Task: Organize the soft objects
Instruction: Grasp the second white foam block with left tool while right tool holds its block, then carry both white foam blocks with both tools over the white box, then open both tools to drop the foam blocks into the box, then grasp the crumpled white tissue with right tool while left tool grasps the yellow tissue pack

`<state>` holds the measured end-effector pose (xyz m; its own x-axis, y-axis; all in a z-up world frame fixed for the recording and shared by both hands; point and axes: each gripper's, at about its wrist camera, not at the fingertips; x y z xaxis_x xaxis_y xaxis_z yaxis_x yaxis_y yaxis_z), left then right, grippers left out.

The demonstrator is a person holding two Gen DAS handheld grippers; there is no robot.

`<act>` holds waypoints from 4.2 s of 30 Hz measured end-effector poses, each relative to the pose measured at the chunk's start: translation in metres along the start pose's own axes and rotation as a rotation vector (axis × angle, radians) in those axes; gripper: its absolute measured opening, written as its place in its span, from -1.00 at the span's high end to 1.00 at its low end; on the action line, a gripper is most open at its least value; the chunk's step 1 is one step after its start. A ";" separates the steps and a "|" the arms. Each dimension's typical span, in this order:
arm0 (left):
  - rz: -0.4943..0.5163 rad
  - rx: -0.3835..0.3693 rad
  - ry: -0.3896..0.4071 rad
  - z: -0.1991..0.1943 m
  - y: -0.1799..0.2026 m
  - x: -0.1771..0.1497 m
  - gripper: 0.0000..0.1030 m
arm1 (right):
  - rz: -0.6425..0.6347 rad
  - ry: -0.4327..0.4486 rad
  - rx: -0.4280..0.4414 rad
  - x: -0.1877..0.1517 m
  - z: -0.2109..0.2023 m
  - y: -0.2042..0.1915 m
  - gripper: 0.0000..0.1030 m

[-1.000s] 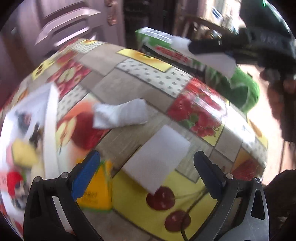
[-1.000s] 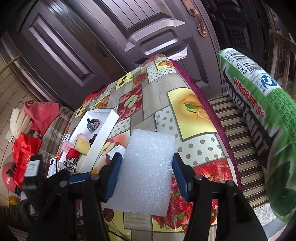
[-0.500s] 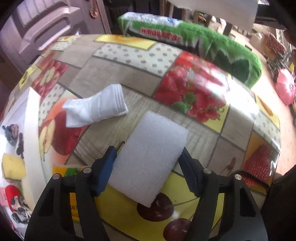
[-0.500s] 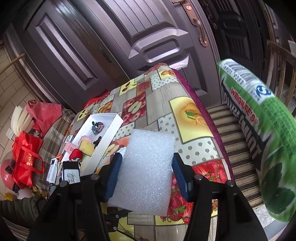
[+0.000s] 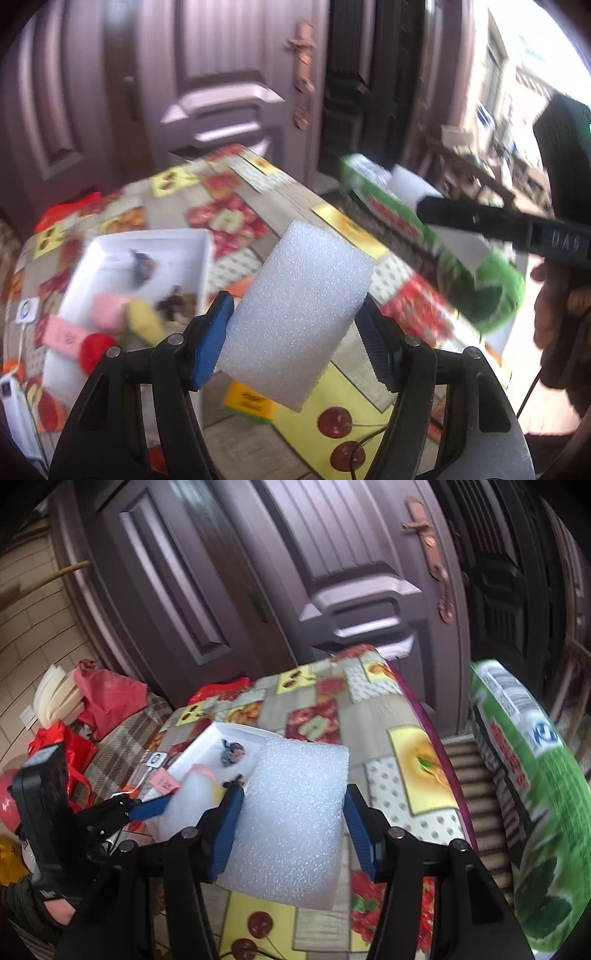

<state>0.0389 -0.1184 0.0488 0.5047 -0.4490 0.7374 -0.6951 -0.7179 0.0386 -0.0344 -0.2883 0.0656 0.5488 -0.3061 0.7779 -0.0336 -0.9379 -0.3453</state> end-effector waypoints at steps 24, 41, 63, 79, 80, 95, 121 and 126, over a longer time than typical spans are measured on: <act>-0.263 0.191 0.127 -0.088 -0.114 -0.026 -0.31 | -0.147 0.047 0.051 0.031 0.022 -0.099 -0.07; -0.313 0.285 0.128 -0.083 -0.181 -0.005 -0.31 | -0.155 0.037 0.061 0.053 0.055 -0.114 -0.07; -0.395 0.355 -0.097 0.036 -0.258 0.004 -0.32 | -0.109 -0.224 0.071 0.046 0.210 -0.136 -0.07; -0.481 0.354 -0.130 0.091 -0.280 -0.011 -0.78 | -0.103 -0.259 0.034 0.023 0.262 -0.133 -1.00; -0.481 0.353 -0.123 0.090 -0.280 -0.011 -0.99 | -0.105 -0.248 0.032 0.023 0.261 -0.133 -0.99; -0.432 0.378 -0.048 0.049 -0.245 -0.006 -0.99 | -0.097 -0.151 0.027 0.032 0.205 -0.128 -1.00; -0.051 -0.109 -0.303 0.071 -0.049 -0.078 -0.99 | -0.209 -0.314 -0.230 -0.061 0.142 0.002 -0.97; -0.017 -0.098 -0.332 0.078 -0.044 -0.078 -0.99 | -0.247 -0.354 -0.231 -0.061 0.169 -0.003 -0.75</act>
<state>0.0705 -0.0931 -0.0628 0.6446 -0.5972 0.4774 -0.7226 -0.6798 0.1253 0.0730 -0.2392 -0.0695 0.8127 -0.0331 0.5818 -0.0292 -0.9994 -0.0161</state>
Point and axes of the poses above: each gripper's, at about its wrist camera, not at the fingertips, and z roughly the way its jaws point, y to its right, x to its top, and after that the axes turned 1 degree about -x, right-handed
